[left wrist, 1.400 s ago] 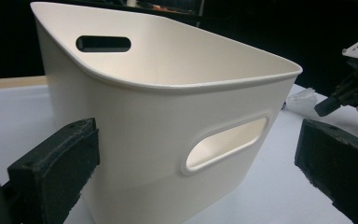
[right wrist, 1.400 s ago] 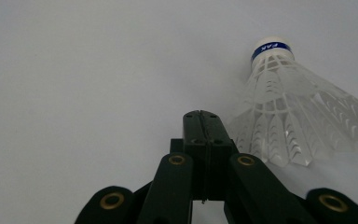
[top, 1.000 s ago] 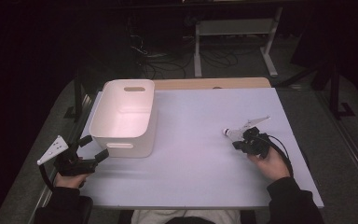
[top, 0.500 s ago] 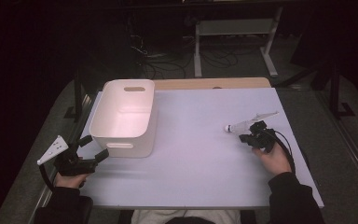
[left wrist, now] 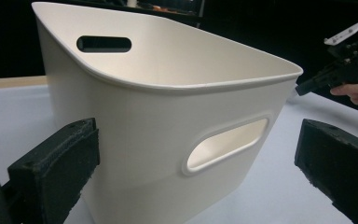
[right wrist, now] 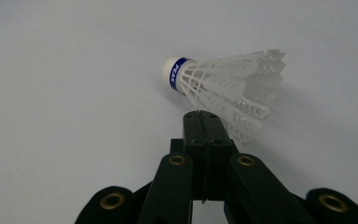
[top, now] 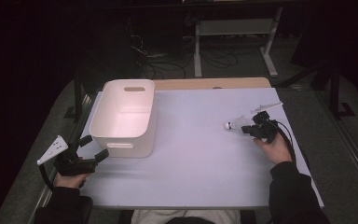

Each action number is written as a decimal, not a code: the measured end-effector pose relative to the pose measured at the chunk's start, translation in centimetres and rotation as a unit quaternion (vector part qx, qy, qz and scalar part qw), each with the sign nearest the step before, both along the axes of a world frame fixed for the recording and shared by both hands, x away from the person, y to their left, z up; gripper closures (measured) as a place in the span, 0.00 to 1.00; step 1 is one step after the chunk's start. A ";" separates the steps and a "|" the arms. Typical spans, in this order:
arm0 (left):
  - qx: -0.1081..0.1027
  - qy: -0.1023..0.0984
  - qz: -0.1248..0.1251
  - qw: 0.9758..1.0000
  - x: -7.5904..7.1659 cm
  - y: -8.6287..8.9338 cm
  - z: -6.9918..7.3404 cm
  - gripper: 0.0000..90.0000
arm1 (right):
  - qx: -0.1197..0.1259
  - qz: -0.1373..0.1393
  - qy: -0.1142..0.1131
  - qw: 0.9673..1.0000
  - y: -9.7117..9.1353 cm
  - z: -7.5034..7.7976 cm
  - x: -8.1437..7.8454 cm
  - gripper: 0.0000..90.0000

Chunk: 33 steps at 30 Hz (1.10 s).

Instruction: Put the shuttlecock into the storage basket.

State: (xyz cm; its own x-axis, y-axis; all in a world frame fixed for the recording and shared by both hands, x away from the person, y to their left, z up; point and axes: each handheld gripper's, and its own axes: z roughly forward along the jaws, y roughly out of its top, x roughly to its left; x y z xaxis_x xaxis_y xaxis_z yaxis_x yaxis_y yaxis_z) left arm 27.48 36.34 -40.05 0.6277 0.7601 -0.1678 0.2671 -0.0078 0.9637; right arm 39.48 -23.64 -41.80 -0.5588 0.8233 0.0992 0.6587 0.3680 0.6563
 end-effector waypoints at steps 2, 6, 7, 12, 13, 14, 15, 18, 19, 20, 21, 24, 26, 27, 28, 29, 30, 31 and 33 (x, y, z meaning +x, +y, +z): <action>0.000 0.000 0.000 1.000 0.0 0.0 0.0 0.00 | -0.003 0.002 0.005 1.000 0.0 0.2 0.6 0.99; 0.000 0.000 -0.001 1.000 0.0 0.0 0.0 0.00 | -0.005 0.007 0.010 1.000 0.1 0.3 1.4 0.99; 0.000 0.000 -0.001 1.000 0.0 0.0 0.0 0.00 | -0.001 0.008 0.010 1.000 0.1 0.3 1.5 0.99; -0.001 0.000 0.000 1.000 0.0 0.0 0.0 0.00 | -0.007 0.012 0.017 1.000 0.2 0.4 2.2 0.99; 0.000 0.000 -0.001 1.000 0.0 0.0 0.0 0.00 | -0.006 0.013 0.015 1.000 0.1 0.5 2.4 0.99; 0.000 0.000 -0.001 1.000 0.0 0.0 0.0 0.00 | -0.006 0.013 0.015 1.000 0.1 0.5 2.4 0.99; 0.000 0.000 -0.001 1.000 0.0 -0.1 0.0 0.00 | 0.017 0.010 0.011 1.000 -0.1 0.7 3.3 0.99; 0.000 0.000 -0.001 1.000 0.0 0.0 0.0 0.00 | 0.030 0.005 0.008 0.999 -0.3 0.6 4.0 0.99; 0.000 0.000 -0.001 1.000 0.1 0.0 0.0 0.00 | 0.033 0.004 0.009 0.999 -0.3 0.6 4.3 0.99; -0.001 0.000 -0.001 1.000 0.1 0.0 0.0 0.00 | 0.035 0.002 0.008 0.999 -0.3 0.6 4.5 0.99; -0.001 0.001 -0.002 1.000 0.1 0.0 0.0 0.00 | 0.039 0.001 0.009 0.999 -0.4 0.5 4.8 0.99; -0.001 0.001 -0.003 1.000 0.1 0.0 0.0 0.00 | 0.046 -0.005 0.013 0.999 -0.7 0.3 5.4 0.99; -0.001 0.001 -0.003 1.000 0.1 0.0 0.0 0.00 | 0.050 -0.008 0.015 0.999 -0.8 0.3 5.6 0.99; -0.001 0.001 -0.003 1.000 0.1 0.0 0.0 0.00 | 0.052 -0.011 0.014 0.998 -0.9 0.2 5.9 0.99; -0.001 0.001 -0.003 1.000 0.1 0.0 0.0 0.00 | 0.059 -0.018 0.014 0.998 -1.3 0.0 6.3 0.99; -0.001 0.001 -0.003 1.000 0.1 0.0 0.0 0.00 | 0.059 -0.018 0.014 0.998 -1.3 0.0 6.3 0.99; -0.001 0.001 -0.002 1.000 0.1 0.0 0.0 0.00 | 0.062 -0.022 0.015 0.998 -1.4 -0.1 6.4 0.99; -0.002 0.001 -0.002 1.000 0.1 0.0 -0.1 0.00 | 0.068 -0.025 0.014 0.997 -1.6 -0.2 6.6 0.99; -0.002 0.001 -0.002 1.000 0.1 0.0 -0.1 0.00 | 0.083 -0.040 0.020 0.996 -2.2 -0.7 6.9 0.99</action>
State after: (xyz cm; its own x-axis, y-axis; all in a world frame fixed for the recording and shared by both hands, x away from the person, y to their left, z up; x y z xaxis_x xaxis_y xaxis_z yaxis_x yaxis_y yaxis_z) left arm 27.60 36.33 -40.12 0.6303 0.7571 -0.1719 0.2694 -0.0056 0.9630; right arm 46.40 -25.83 -42.52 -0.4848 0.8355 0.2587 0.7085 0.2017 0.6763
